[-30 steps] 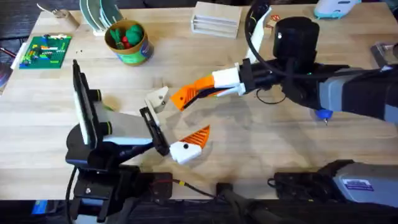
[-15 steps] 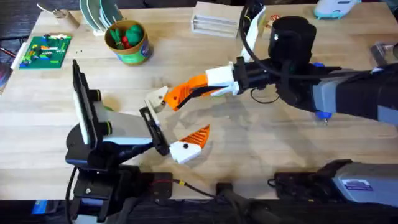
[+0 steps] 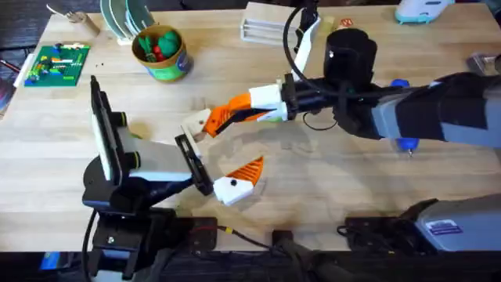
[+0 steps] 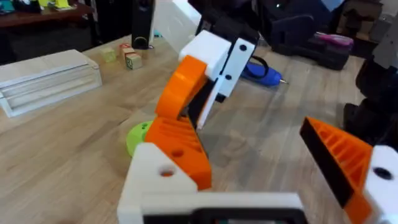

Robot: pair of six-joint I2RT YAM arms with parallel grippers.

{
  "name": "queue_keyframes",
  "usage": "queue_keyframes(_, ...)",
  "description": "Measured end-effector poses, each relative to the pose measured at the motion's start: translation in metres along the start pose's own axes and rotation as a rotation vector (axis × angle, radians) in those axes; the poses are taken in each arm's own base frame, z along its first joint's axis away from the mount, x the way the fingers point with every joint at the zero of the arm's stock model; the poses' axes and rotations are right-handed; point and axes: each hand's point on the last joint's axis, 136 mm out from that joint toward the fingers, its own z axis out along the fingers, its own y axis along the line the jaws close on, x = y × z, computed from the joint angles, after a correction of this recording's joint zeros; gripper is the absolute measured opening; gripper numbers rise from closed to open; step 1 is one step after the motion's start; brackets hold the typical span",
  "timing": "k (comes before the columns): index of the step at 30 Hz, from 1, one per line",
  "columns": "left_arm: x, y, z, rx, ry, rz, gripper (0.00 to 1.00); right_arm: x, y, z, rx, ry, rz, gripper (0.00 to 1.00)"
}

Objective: Pick up the gripper from the table and insert it into the empty holder that is missing its gripper. Then pick up a screw, insert it into the mounting hole, and use the screwdriver to tighten it. Finally, clean up the table by picking up the vegetable and placing it into the bucket.

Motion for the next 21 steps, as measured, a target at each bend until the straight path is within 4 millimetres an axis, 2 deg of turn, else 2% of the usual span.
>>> queue_keyframes(6,0.000,0.004,0.000,-0.020,-0.001,-0.007,0.993,-0.005,0.000,0.012,0.012,-0.042,0.022,0.007)
queue_keyframes(12,-0.001,0.014,-0.001,-0.077,-0.006,-0.011,0.993,0.000,0.004,0.032,0.032,-0.070,0.017,0.007)
queue_keyframes(21,-0.002,0.026,-0.003,-0.145,-0.012,-0.029,0.993,-0.004,0.003,0.046,0.076,-0.149,0.014,0.007)
